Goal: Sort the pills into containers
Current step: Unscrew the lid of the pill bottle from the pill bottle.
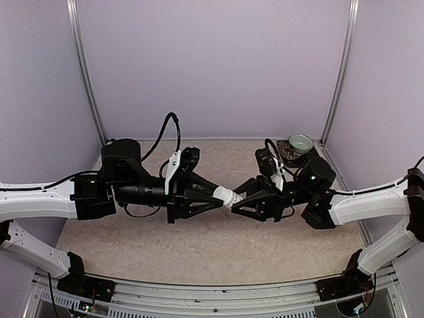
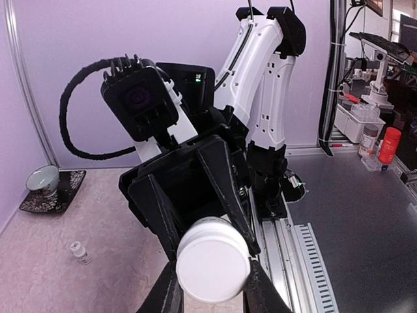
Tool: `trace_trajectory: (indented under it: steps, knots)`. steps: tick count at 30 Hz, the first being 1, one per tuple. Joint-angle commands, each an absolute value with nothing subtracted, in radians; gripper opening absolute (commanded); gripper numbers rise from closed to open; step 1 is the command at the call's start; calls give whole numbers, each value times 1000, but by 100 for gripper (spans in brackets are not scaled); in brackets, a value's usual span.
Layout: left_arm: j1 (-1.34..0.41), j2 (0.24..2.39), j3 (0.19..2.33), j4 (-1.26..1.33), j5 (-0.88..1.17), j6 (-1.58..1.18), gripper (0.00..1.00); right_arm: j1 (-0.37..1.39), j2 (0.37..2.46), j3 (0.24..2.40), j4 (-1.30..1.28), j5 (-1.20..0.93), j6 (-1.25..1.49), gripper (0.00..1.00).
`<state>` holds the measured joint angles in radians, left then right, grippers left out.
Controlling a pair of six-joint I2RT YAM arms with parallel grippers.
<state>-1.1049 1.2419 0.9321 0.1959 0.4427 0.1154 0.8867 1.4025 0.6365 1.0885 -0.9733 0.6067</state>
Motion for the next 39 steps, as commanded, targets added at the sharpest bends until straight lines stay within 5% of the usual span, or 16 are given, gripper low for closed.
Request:
trace_trajectory:
  steps: [1,10,15,22,39]
  knots:
    - [-1106,1246,938,264,356,40,22,881,1376,640,963,-896,500,13]
    - [-1129,1328,961,277,50,-279,33,936,1247,657,651,-493,162,13]
    - [-1142,1335,976,274,51,-324,51,958,1219,629,672,-420,116,12]
    - [-1139,1256,986,215,50,-241,98,958,1145,516,897,-422,153,13]
    - [-1026,1445,1203,423,412,-363,99,960,1180,458,1258,-417,107,14]
